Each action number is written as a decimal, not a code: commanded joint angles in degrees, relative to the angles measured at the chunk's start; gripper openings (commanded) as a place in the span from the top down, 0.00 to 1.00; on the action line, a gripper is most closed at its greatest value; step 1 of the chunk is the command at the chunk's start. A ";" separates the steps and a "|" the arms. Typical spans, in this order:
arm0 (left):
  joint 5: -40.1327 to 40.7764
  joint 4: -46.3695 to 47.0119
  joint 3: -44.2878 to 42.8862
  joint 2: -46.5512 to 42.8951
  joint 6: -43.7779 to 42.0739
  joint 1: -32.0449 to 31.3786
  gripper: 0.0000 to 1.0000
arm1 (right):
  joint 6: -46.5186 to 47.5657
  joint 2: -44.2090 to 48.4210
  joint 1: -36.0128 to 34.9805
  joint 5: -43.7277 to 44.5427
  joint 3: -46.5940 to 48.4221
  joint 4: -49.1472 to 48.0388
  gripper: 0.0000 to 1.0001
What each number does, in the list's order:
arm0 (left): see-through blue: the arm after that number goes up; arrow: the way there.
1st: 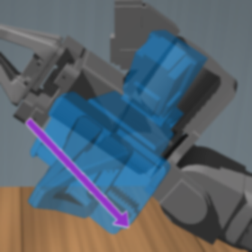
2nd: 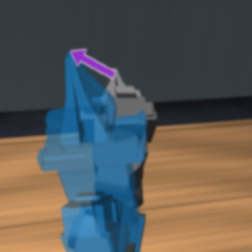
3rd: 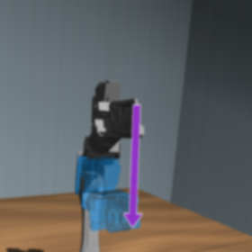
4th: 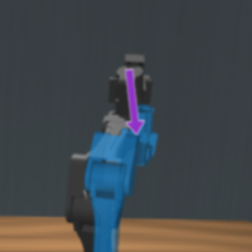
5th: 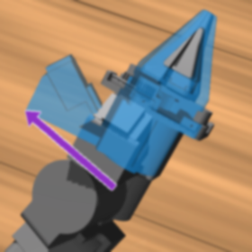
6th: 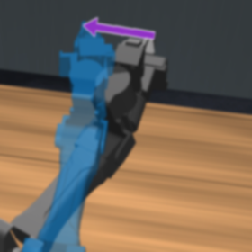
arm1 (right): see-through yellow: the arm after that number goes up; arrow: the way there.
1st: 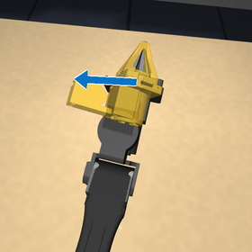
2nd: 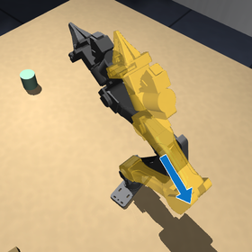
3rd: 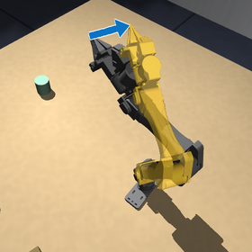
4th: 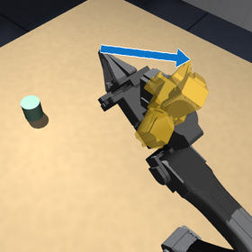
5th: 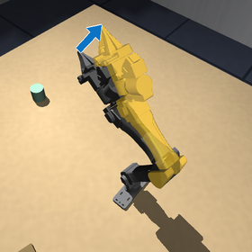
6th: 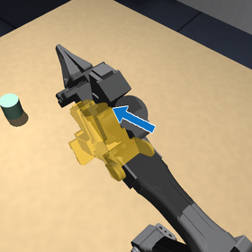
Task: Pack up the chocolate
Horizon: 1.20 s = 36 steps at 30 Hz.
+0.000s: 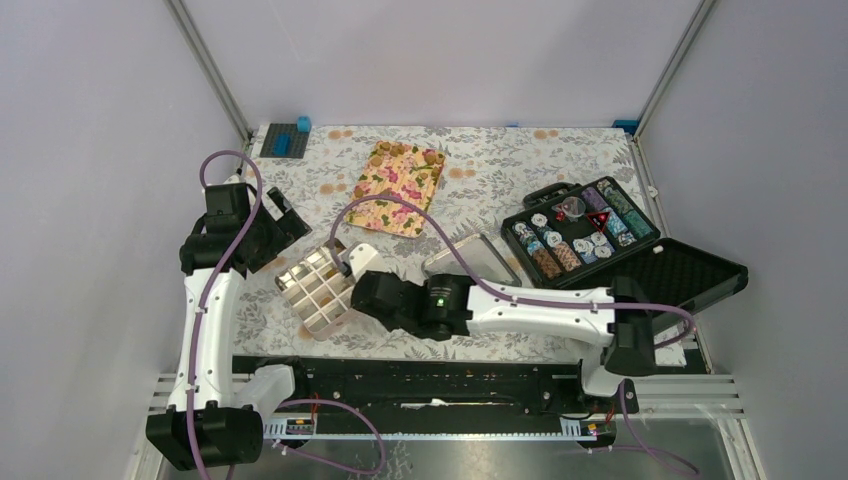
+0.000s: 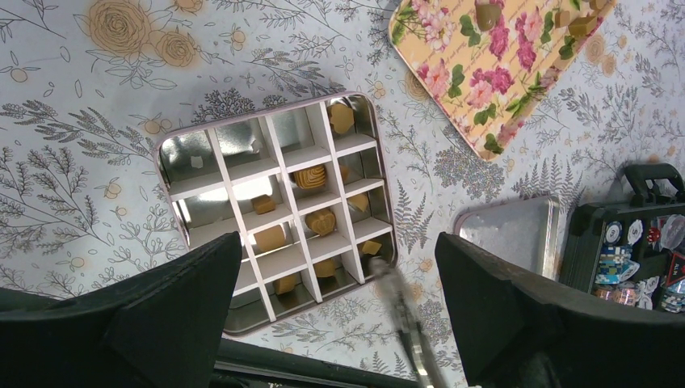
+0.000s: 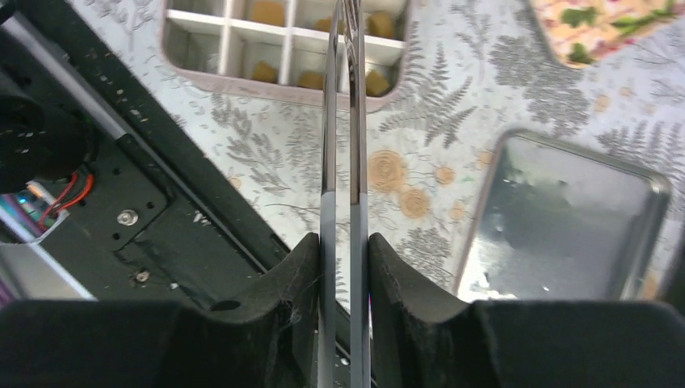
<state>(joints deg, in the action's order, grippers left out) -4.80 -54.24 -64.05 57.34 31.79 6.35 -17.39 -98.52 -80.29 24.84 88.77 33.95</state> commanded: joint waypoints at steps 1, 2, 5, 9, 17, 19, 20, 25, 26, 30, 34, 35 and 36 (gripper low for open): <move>-0.71 1.38 -1.09 -0.83 0.64 0.30 0.01 | 0.12 6.87 3.11 10.01 -4.84 -2.23 0.85; -0.80 1.33 -1.03 -0.76 0.59 0.33 0.01 | -0.11 8.23 5.02 10.55 -6.20 -2.33 0.85; -0.87 1.38 -0.97 -0.83 0.47 0.28 0.01 | -0.27 13.61 14.55 8.81 -11.51 -4.17 0.85; -0.81 1.41 -1.13 -0.87 0.42 0.33 0.01 | 1.21 15.77 27.13 4.05 -14.91 -8.01 0.83; -2.00 1.66 -1.40 -0.54 0.49 0.37 0.01 | 1.31 0.14 41.83 6.77 -5.11 -14.54 0.82; -1.43 1.37 -1.80 -0.80 -0.64 0.31 0.01 | -0.23 -5.36 44.91 6.35 -0.69 -15.60 0.81; -0.13 0.81 -2.40 -0.81 -1.17 0.33 0.01 | -1.06 -8.18 46.13 7.05 1.81 -15.62 0.81; -2.27 0.72 -3.27 -1.09 -1.12 0.30 0.01 | -1.19 -21.79 48.72 9.41 14.71 -18.02 0.79; -2.85 0.94 -3.02 -1.09 -0.90 0.29 0.01 | -1.24 -24.51 48.95 9.96 18.33 -17.02 0.79; -2.35 1.10 -2.51 -1.60 -0.39 0.27 0.01 | -2.52 -36.05 50.34 8.29 36.32 -8.55 0.78; -2.64 1.18 -1.49 -2.47 -0.21 0.32 0.01 | -3.99 -41.44 50.84 6.14 43.85 -4.05 0.58; -2.95 1.16 -1.16 -2.42 -0.31 0.32 0.01 | -4.21 -41.79 50.91 5.65 44.12 -4.14 0.47; -3.03 1.17 -0.76 -2.49 -0.28 0.32 0.01 | -4.35 -42.05 50.91 5.25 44.43 -4.12 0.38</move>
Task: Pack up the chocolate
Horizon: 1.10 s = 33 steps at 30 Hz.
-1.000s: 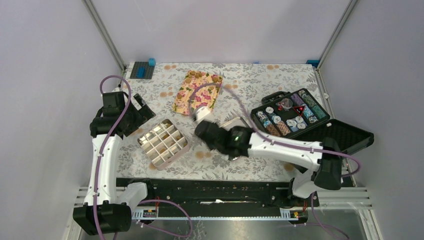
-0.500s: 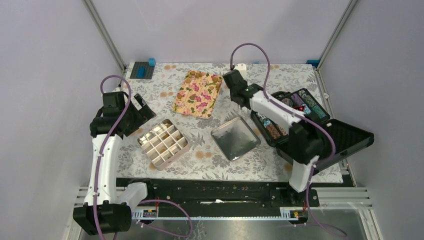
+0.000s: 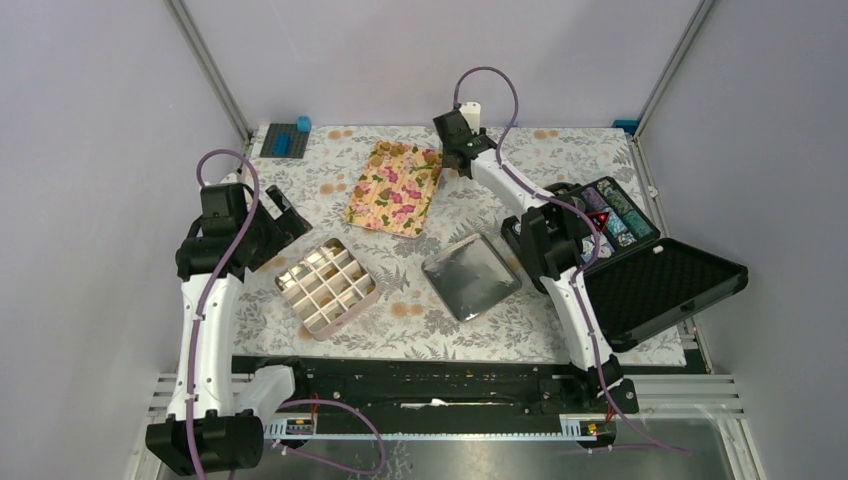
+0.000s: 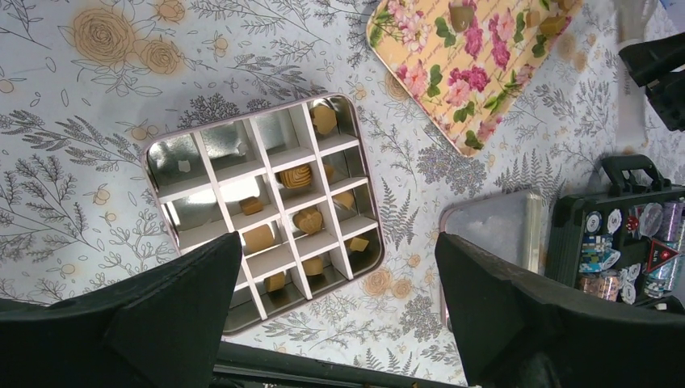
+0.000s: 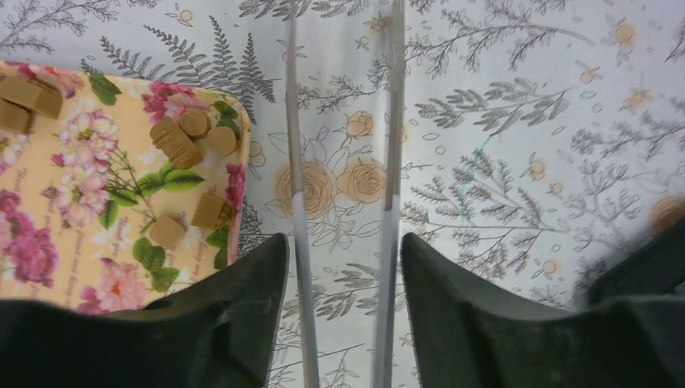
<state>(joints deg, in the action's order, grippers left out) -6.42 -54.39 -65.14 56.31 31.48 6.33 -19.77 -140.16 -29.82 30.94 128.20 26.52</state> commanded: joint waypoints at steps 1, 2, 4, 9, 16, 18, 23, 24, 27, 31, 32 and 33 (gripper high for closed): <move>-1.41 1.26 0.94 -1.59 0.06 0.35 0.01 | -1.95 -0.54 0.47 -1.18 5.17 3.33 0.30; -0.95 1.28 1.40 -1.79 0.11 0.35 0.01 | -2.06 -0.29 0.47 -1.63 5.10 3.28 0.25; 0.62 1.37 2.48 -2.43 0.46 0.35 0.01 | -1.98 0.78 0.47 -2.65 4.23 3.31 0.19; 3.78 1.72 5.10 -3.09 1.06 0.34 0.01 | -1.88 11.26 0.31 -6.95 -9.23 -0.66 0.13; 6.86 0.02 4.04 -3.28 2.73 0.35 0.01 | 8.55 37.14 -7.56 -5.21 -45.24 -8.59 0.16; 8.37 -0.13 4.11 -3.09 2.17 0.34 0.01 | 8.13 42.78 -9.94 -7.38 -53.68 -9.54 0.17; 6.77 -2.70 5.49 1.31 3.12 0.91 0.01 | 5.97 48.21 -19.93 -9.37 -64.10 -7.14 0.14; 7.50 -2.78 6.19 1.28 3.63 1.13 0.01 | 5.05 48.33 -22.44 -8.58 -65.29 -6.65 0.14; 8.64 -2.10 8.06 0.98 4.00 2.52 0.01 | 1.90 49.14 -25.58 -9.87 -70.52 -9.74 0.18; 5.99 -0.90 11.05 2.76 5.24 4.96 0.01 | -0.11 47.05 -28.47 -10.29 -73.69 -12.12 0.24; 5.03 -0.23 12.15 2.95 5.78 5.74 0.01 | -0.29 46.57 -29.16 -10.38 -73.59 -12.19 0.24; 4.25 0.41 13.28 3.07 6.42 6.91 0.01 | -0.60 46.00 -29.97 -10.31 -73.39 -12.22 0.24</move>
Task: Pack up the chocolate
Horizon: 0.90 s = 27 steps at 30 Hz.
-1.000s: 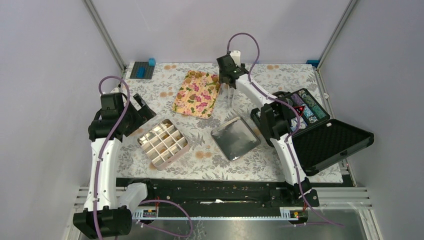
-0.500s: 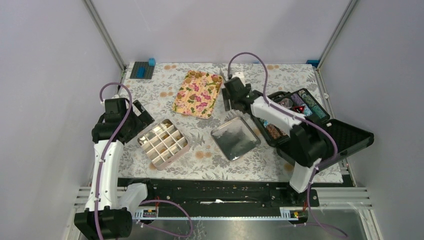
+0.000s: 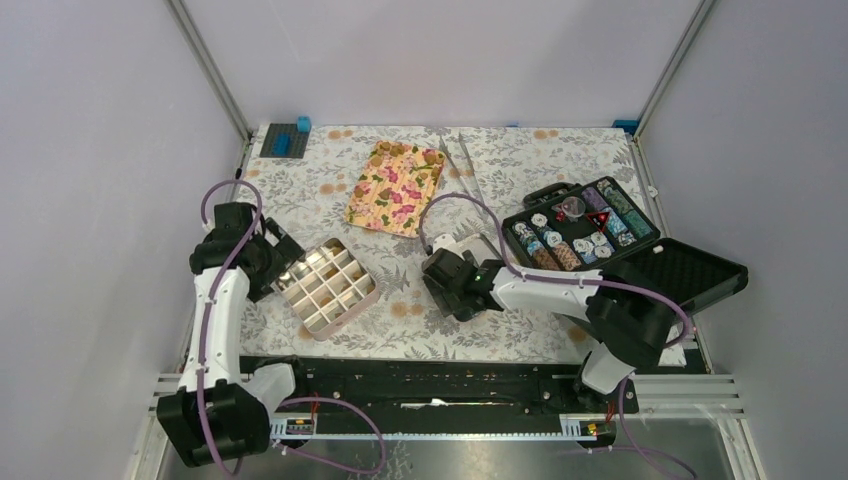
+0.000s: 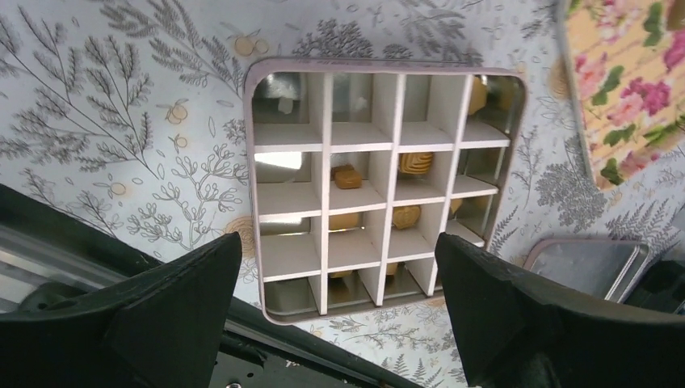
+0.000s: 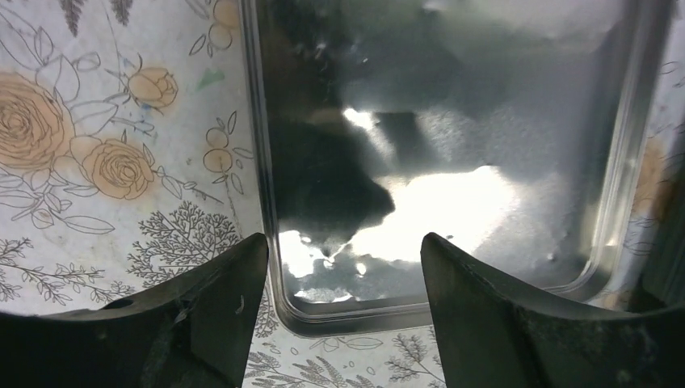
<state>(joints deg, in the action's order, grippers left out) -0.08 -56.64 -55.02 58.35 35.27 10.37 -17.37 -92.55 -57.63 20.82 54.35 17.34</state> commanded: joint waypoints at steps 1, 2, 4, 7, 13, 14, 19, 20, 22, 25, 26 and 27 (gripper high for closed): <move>-3.47 3.29 4.35 1.17 2.80 4.40 0.01 | -3.37 -1.81 -2.82 0.01 0.55 -3.02 0.24; -5.48 4.11 5.47 1.36 2.90 6.31 0.01 | -3.84 -1.96 -3.55 0.23 0.60 -3.16 0.24; -8.88 5.91 8.39 1.59 3.18 9.56 0.01 | -4.64 -2.16 -4.29 0.36 0.45 -3.86 0.24; -10.73 7.65 11.66 1.79 3.87 12.51 0.01 | -5.15 -3.38 -4.71 0.44 0.29 -5.14 0.26; -8.68 9.94 12.97 2.02 6.02 14.37 0.01 | -5.28 -8.29 -4.69 2.70 1.89 -6.62 0.45; -8.75 10.97 13.24 2.20 6.30 14.63 0.01 | -5.69 -8.98 -4.71 2.73 2.13 -6.52 0.51; -15.05 19.98 16.06 3.00 4.58 14.67 0.01 | -8.14 -7.98 -4.69 1.69 1.25 -5.73 0.94; -16.82 20.33 16.00 4.14 3.77 14.61 0.01 | -8.42 -7.28 -4.70 1.41 1.41 -4.91 1.00; -19.31 20.87 15.75 6.02 2.43 14.25 0.01 | -8.47 -5.22 -4.70 0.44 1.67 -3.87 1.00; -20.42 21.71 15.54 7.18 1.52 12.69 0.01 | -8.16 -0.57 -4.70 -0.36 2.23 -2.85 1.00; -19.93 21.81 15.48 7.32 1.52 11.85 0.01 | -7.90 0.79 -4.73 -0.90 2.76 -2.65 1.00; -19.43 21.88 15.38 7.43 1.65 10.45 0.01 | -7.58 2.22 -4.70 -1.54 3.55 -1.92 1.00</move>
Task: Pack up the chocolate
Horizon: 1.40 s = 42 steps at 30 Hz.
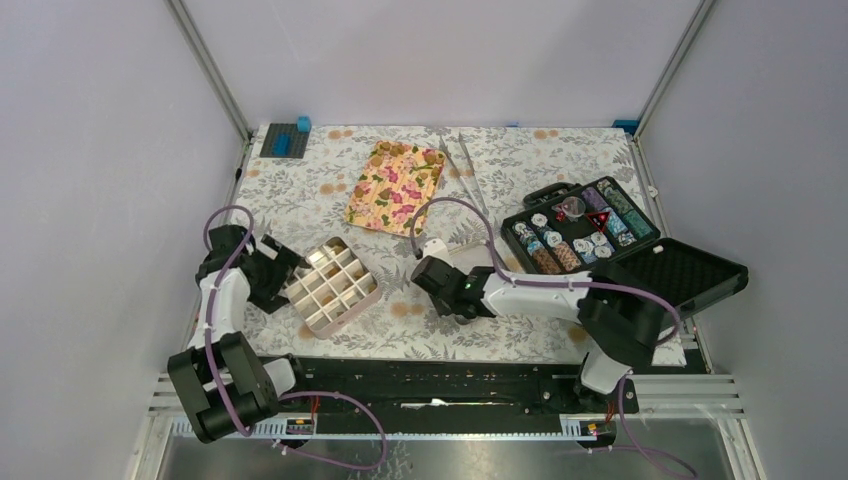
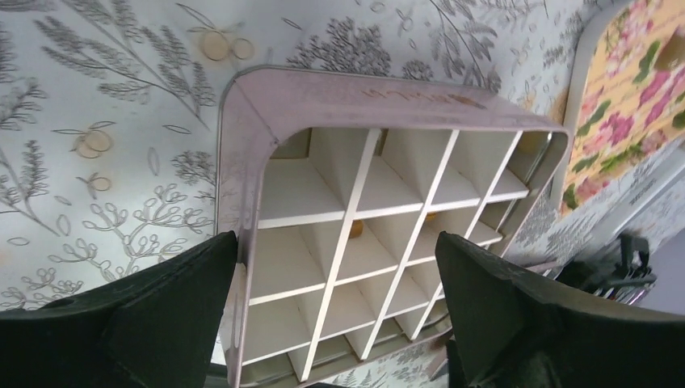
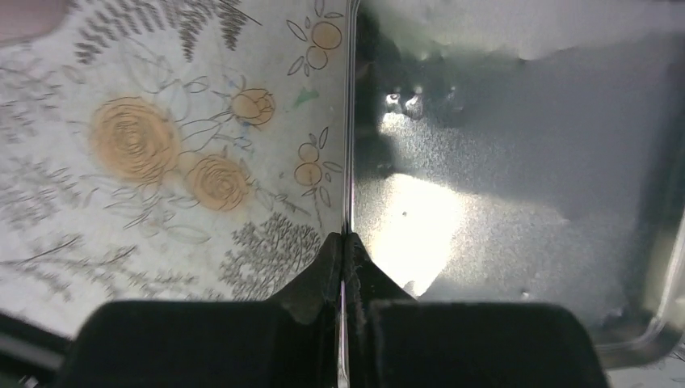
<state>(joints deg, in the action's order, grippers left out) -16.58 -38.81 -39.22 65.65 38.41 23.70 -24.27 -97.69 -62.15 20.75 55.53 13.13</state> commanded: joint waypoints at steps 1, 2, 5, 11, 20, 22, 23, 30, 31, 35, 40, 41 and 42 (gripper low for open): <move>-2.52 4.21 -0.47 0.43 -1.29 -4.12 0.01 | -0.28 8.64 -0.21 -2.33 3.44 3.00 1.00; -2.00 4.41 -0.53 0.78 -1.07 -5.71 0.01 | 0.05 9.86 -0.24 -2.92 4.71 3.75 1.00; -0.26 6.48 0.27 1.32 1.41 -12.08 0.01 | 0.91 13.34 -0.18 -3.87 8.54 4.81 1.00; 2.23 7.51 -0.83 0.23 5.66 -22.67 0.01 | 0.27 19.46 -0.02 -4.57 14.82 4.49 1.00; 7.92 -7.29 -21.15 -10.00 -3.79 -23.44 0.01 | -5.85 25.12 7.47 -25.85 14.74 -9.83 1.00; 4.45 -6.13 -23.65 -11.24 -5.84 -23.44 0.01 | -8.96 25.18 11.11 -33.87 13.93 -14.87 1.00; 2.37 -5.08 -24.03 -11.70 -6.58 -23.44 0.01 | -10.12 24.96 12.42 -36.65 13.95 -16.28 1.00; -26.23 8.04 -22.16 -14.29 -10.36 -23.43 0.05 | -17.28 24.01 19.76 -63.35 13.09 -26.25 1.00; -29.87 10.48 -22.45 -14.51 -9.84 -23.44 0.05 | -17.86 24.53 20.51 -65.65 12.39 -27.42 1.00; -34.48 13.73 -27.41 -14.28 -10.50 -23.44 0.04 | -17.74 26.29 24.00 -70.71 8.84 -28.33 1.00; -42.46 10.62 -31.25 -12.57 -14.93 -23.44 0.04 | -12.01 27.46 25.17 -77.37 7.40 -24.47 1.00; -44.60 10.64 -31.25 -12.63 -15.81 -23.42 0.04 | -10.41 27.54 25.27 -79.31 7.31 -23.82 1.00; -47.74 10.86 -30.85 -12.93 -17.34 -23.44 0.04 | -8.74 27.47 25.31 -81.26 7.44 -22.65 1.00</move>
<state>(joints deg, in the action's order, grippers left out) -51.44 -31.07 -68.01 52.77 26.68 0.19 -39.03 -73.21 -37.15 -49.84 62.50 -9.21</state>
